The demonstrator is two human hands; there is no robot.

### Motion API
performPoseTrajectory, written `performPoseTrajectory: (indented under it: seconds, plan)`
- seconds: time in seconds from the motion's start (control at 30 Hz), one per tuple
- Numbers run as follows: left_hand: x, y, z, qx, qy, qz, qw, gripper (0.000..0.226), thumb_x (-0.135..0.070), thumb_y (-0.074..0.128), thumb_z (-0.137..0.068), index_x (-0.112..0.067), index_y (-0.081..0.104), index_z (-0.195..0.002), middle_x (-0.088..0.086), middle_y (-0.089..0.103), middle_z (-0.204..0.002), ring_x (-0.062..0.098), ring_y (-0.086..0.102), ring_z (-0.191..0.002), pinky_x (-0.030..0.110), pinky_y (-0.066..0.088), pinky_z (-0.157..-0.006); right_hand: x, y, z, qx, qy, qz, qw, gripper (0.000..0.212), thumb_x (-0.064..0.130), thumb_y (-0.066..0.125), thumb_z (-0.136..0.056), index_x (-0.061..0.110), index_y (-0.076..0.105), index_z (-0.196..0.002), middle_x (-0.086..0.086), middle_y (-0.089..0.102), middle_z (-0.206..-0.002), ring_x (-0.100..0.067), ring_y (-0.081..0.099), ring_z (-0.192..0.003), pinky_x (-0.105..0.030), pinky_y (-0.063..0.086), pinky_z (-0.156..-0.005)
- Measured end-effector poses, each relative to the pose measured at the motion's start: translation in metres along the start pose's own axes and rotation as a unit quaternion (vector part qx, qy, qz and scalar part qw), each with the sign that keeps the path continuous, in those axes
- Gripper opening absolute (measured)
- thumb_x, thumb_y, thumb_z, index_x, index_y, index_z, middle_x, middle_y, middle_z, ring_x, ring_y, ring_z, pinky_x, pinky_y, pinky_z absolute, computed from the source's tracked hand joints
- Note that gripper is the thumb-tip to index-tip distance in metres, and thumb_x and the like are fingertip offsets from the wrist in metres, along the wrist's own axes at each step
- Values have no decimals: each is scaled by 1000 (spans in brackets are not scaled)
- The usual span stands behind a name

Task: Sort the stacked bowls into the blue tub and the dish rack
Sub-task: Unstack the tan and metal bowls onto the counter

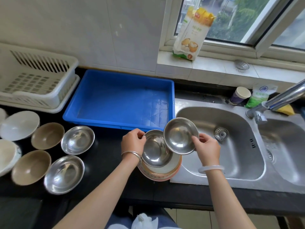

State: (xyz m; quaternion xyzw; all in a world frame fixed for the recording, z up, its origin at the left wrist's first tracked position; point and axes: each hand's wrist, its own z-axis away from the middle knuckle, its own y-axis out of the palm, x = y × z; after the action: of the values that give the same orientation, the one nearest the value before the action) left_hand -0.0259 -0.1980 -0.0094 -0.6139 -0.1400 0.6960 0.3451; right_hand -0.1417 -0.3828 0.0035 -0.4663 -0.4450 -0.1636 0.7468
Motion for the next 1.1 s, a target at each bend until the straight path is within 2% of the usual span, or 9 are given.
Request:
performPoseTrajectory:
  seconds: [0.33, 0.43, 0.63, 0.7, 0.77, 0.87, 0.93, 1.0, 1.1]
  plan:
    - [35, -57, 10, -72, -51, 50, 995, 6, -14, 65, -81, -17, 69, -85, -10, 64, -77, 5, 59, -74, 11, 39, -59, 38, 33, 1, 119, -20, -47, 992, 15, 14, 68, -79, 22, 69, -66, 7, 63, -52, -12, 60, -54, -34, 57, -64]
    - [57, -75, 18, -92, -74, 60, 991, 5, -13, 65, -81, -17, 69, -84, -10, 63, -75, 3, 58, -70, 11, 38, -59, 50, 56, 8, 155, -26, -54, 986, 13, 15, 70, -81, 22, 69, -69, 4, 67, -58, -13, 62, -57, -28, 54, -59]
    - [105, -94, 39, -118, -147, 78, 979, 4, -12, 66, -80, -15, 68, -81, -6, 65, -74, 3, 57, -67, 13, 38, -58, 65, 119, 24, 216, -41, 12, 975, 7, 19, 66, -83, 20, 68, -76, 0, 68, -67, -16, 64, -61, -39, 58, -74]
    - [119, -95, 47, -121, -172, 87, 974, 5, -10, 66, -80, -10, 69, -83, 1, 68, -78, 12, 60, -71, 20, 42, -65, 66, 140, 28, 229, -55, 49, 971, 6, 19, 65, -82, 18, 68, -78, 3, 65, -64, -14, 61, -59, -36, 58, -71]
    - [130, -94, 53, -125, -186, 91, 970, 6, -9, 66, -79, -8, 69, -84, 2, 68, -77, 13, 59, -71, 17, 41, -62, 68, 159, 33, 246, -74, 89, 962, 10, 20, 63, -80, 14, 71, -79, 1, 66, -65, -18, 62, -63, -31, 53, -67]
    - [144, -91, 62, -129, -206, 94, 965, 5, -11, 66, -80, -11, 68, -84, -1, 67, -79, 12, 60, -73, 18, 44, -63, 67, 183, 37, 264, -79, 151, 949, 16, 18, 62, -79, 6, 71, -83, -14, 70, -76, -30, 63, -77, -35, 50, -70]
    - [151, -88, 66, -127, -218, 102, 962, 4, -11, 65, -80, -12, 67, -84, 1, 70, -83, 17, 64, -77, 27, 50, -71, 65, 195, 37, 276, -72, 192, 939, 22, 15, 61, -78, -4, 67, -85, -23, 63, -73, -29, 54, -67, -32, 44, -63]
    - [155, -85, 69, -130, -222, 102, 961, 3, -11, 65, -80, -11, 67, -83, 2, 71, -84, 20, 66, -79, 32, 53, -74, 66, 204, 36, 287, -64, 227, 928, 17, 10, 57, -76, -7, 60, -74, -22, 51, -67, -23, 44, -64, -29, 35, -59]
    - [161, -81, 71, -141, -224, 102, 959, 3, -9, 65, -80, -10, 67, -82, 4, 71, -83, 22, 66, -78, 31, 52, -74, 66, 214, 35, 291, -56, 254, 921, 17, 4, 52, -74, 8, 49, -57, -14, 49, -63, -22, 43, -63, -29, 36, -59]
